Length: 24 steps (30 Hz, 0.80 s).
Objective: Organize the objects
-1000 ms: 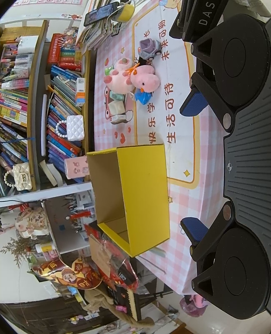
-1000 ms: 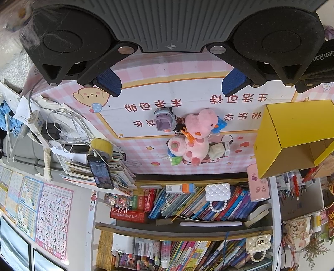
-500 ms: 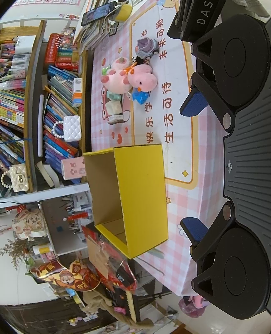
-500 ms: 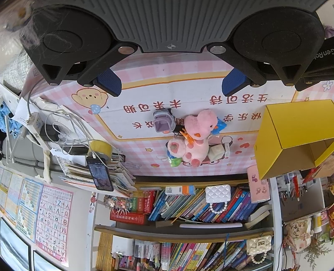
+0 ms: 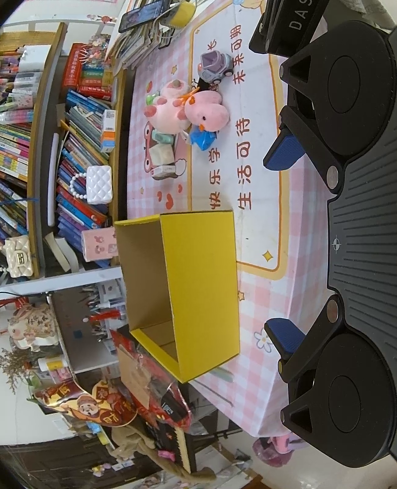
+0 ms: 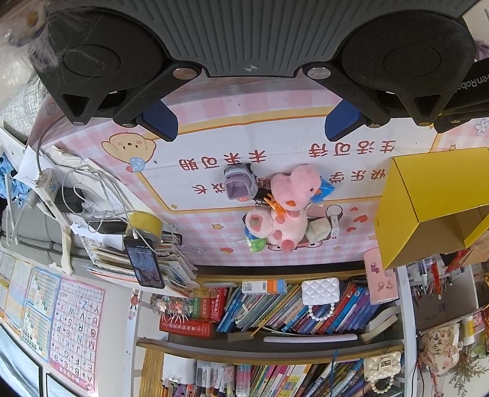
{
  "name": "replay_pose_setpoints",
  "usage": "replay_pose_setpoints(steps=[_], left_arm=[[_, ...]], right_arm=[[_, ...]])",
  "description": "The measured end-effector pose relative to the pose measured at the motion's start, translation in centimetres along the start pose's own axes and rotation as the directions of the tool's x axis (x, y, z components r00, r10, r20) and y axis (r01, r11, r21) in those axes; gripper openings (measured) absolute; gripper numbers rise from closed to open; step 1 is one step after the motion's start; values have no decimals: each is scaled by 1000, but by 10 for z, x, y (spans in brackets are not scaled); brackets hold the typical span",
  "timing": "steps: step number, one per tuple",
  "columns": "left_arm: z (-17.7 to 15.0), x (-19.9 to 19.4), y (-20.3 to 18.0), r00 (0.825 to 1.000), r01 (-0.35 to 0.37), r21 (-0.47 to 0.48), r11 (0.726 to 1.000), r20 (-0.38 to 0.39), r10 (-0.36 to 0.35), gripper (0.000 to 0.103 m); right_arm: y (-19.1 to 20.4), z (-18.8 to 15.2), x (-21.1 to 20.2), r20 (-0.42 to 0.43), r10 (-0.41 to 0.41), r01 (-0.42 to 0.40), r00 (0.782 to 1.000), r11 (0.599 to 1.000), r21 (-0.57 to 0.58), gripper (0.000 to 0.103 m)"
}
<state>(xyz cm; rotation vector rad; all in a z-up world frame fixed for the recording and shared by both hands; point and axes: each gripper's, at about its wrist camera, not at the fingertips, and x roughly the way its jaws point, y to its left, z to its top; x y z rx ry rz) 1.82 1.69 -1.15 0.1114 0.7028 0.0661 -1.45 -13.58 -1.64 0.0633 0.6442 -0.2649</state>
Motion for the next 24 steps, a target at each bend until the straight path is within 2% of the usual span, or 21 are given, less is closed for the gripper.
replay_pose_setpoints(steps=[14,24], left_arm=[[12,22,-1,998,-37,-117,992,-61,30,103],[23,47,-23,992,-51,-163,985,-119,32,103]], right_arm=[[-7,19,34,-58,66,-69,996,997,-43,103],[-20,35,75,-109,122,-134,987,985,-109,103]])
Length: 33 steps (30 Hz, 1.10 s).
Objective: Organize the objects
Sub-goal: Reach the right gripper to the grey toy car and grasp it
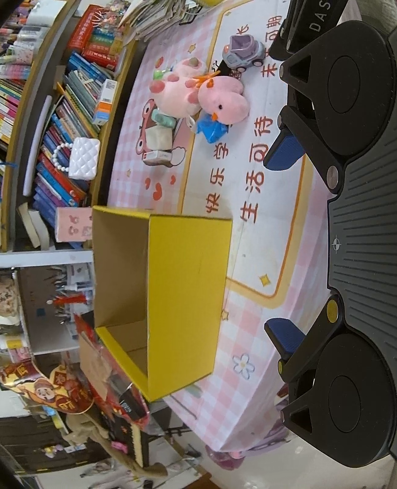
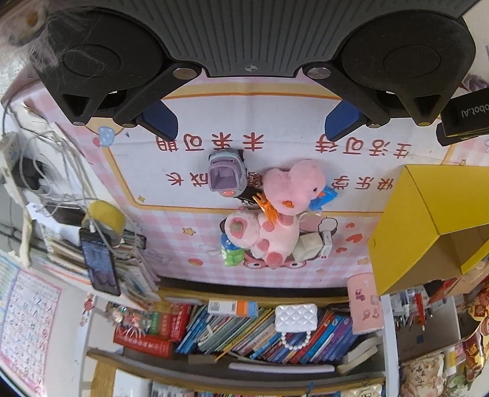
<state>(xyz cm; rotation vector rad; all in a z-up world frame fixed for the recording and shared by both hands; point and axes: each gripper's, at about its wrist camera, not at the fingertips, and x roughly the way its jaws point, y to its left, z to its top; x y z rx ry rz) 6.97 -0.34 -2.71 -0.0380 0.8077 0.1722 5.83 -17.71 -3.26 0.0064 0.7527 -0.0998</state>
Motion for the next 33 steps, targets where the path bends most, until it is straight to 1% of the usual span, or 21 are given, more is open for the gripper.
replay_pose_setpoints(steps=[5,9,10,11,14,17,20,22,24,27,30,31,33], left_arm=[[4,13,-15,1000,2,-29,1000,-30,-3,103],[7,21,-25,999,3,-56,998,-49,-5,103],[8,23,-28,999,-2,-63,998,-52,-1,103],[9,24,-30,999,-10,-69,998,-53,6,103],[11,26,-35,998,-33,-81,996,-54,29,103],[13,29,-38,997,-51,-92,994,-66,45,103],[15,33,-39,995,-56,-104,993,-92,46,103],[16,34,-40,994,-54,-112,992,-98,43,103],[18,33,-41,995,-50,-118,992,-89,40,103],[22,32,-44,997,-49,-121,991,-72,41,103],[26,34,-51,997,-56,-107,993,-65,49,103],[27,34,-54,997,-54,-101,993,-63,48,103],[30,35,-59,998,-45,-90,995,-56,40,103]], right_arm=[[-18,10,23,-17,55,-55,998,998,-2,103],[-29,19,41,-16,75,-75,997,997,-24,100],[-32,20,46,-19,78,-78,997,997,-29,96],[-34,22,51,-27,81,-82,996,996,-35,90],[-39,24,66,-70,100,-104,993,993,-49,81],[-43,25,76,-82,115,-120,990,991,-59,80],[-44,26,85,-85,119,-126,989,989,-78,81],[-44,26,92,-102,130,-139,986,986,-88,81],[-44,28,98,-114,139,-150,984,984,-98,80],[-42,32,105,-111,153,-165,982,980,-108,80],[-40,35,113,-105,162,-175,981,976,-127,77],[-40,36,116,-105,163,-176,981,976,-132,74],[-39,38,124,-115,165,-181,980,973,-142,63]])
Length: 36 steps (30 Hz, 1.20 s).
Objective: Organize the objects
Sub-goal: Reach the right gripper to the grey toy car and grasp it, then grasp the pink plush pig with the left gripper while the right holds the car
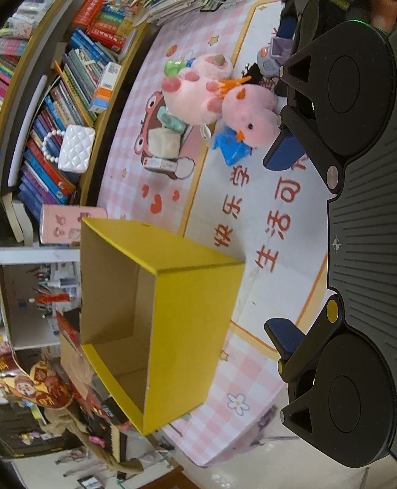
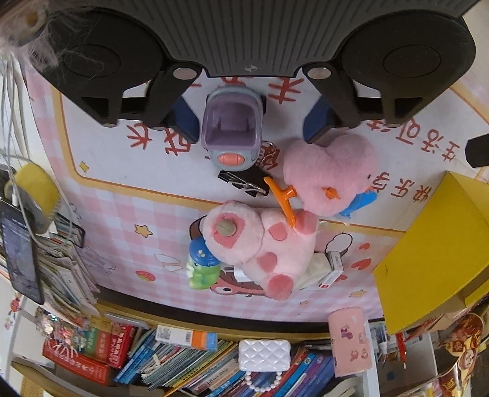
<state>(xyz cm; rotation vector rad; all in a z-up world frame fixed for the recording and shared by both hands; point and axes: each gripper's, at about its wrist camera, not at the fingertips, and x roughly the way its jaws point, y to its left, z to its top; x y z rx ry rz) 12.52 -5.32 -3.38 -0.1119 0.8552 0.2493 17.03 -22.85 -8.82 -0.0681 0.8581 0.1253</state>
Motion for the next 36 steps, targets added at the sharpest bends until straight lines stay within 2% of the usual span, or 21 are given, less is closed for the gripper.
replay_pose_setpoints(steps=[1,3,6,12,14,18,22,25,29,33,36], left_arm=[[2,1,-4,1000,7,9,1000,2,-7,103],[5,4,-10,1000,22,19,1000,-1,-22,103],[10,12,-22,999,50,31,998,-20,-50,103],[18,28,-60,989,149,110,983,-23,-148,102],[19,35,-79,982,187,186,964,-23,-186,102],[15,45,-115,981,183,353,917,-9,-192,93],[8,60,-136,981,188,443,877,-42,-189,83],[5,67,-140,986,160,461,873,-34,-163,75],[9,59,-129,976,212,424,881,-42,-215,73],[10,35,-115,962,250,391,886,6,-274,73],[10,20,-97,948,298,322,899,9,-318,73]], right_arm=[[-1,1,4,-12,-3,3,1000,1000,-5,56],[-4,2,4,16,-18,18,1000,1000,-16,37],[-16,6,1,12,15,-15,1000,1000,2,38],[-53,13,-19,52,-17,11,998,993,115,38],[-65,15,-26,66,-35,25,997,989,143,38],[-86,16,-34,64,-43,27,997,972,232,38],[-94,11,-40,65,-64,46,996,969,244,38],[-97,7,-42,59,-72,55,996,966,252,38],[-96,4,-47,66,-82,62,995,965,255,38],[-90,1,-52,69,-83,63,994,965,255,38],[-81,-1,-55,57,-76,59,996,965,257,38]])
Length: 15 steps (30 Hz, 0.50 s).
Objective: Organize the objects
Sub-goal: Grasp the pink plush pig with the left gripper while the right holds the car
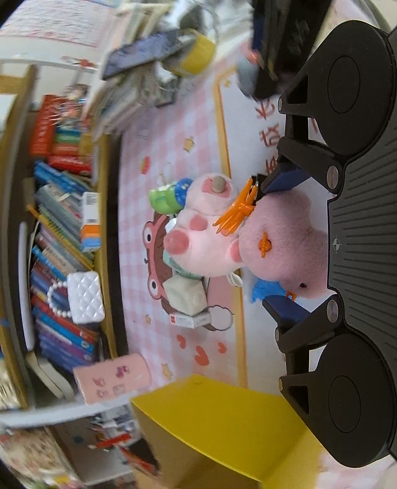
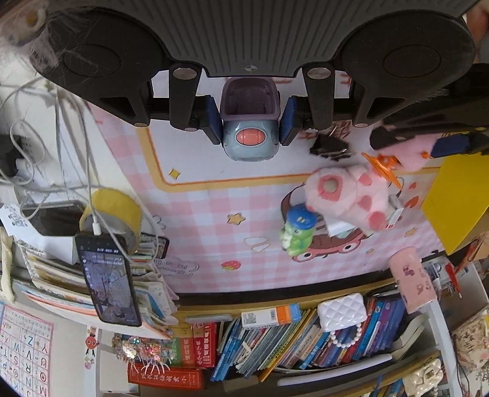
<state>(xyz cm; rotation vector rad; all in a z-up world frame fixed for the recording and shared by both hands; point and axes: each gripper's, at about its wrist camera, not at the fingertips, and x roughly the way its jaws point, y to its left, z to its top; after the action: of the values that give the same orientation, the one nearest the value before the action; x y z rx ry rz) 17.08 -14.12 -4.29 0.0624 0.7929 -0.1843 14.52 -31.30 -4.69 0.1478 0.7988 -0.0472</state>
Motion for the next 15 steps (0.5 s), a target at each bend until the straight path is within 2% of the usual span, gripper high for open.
replay_pose_setpoints(steps=[2,8,15], left_arm=[[-5,-9,11,1000,23,-43,999,0,-23,73],[-21,-35,47,998,55,-75,996,15,-54,73],[-48,-77,110,998,38,-102,994,45,-33,73]], right_arm=[[8,-5,-3,-12,0,0,1000,1000,1,38],[42,-22,-17,-22,5,-5,1000,1000,10,38],[111,-49,-37,-28,39,-40,999,999,-14,38]])
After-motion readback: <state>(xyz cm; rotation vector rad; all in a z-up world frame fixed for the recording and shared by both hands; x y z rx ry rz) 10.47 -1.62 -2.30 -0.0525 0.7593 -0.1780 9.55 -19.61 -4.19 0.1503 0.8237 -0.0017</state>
